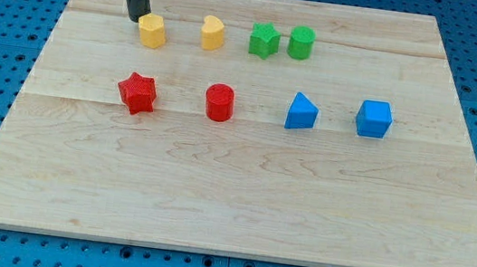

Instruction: Move your arm below the yellow hexagon

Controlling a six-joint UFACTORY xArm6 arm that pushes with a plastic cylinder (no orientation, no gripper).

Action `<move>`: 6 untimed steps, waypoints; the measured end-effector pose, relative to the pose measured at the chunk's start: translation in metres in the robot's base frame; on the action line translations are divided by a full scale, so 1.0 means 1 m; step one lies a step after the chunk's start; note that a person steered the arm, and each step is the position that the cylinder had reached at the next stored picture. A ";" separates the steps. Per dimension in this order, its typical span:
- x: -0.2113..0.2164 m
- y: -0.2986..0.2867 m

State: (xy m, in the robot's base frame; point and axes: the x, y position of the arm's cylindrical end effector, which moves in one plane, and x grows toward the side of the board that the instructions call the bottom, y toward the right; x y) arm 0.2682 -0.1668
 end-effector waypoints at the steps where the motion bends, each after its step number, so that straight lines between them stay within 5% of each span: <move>1: -0.065 0.005; 2: -0.058 0.083; 6: 0.067 0.058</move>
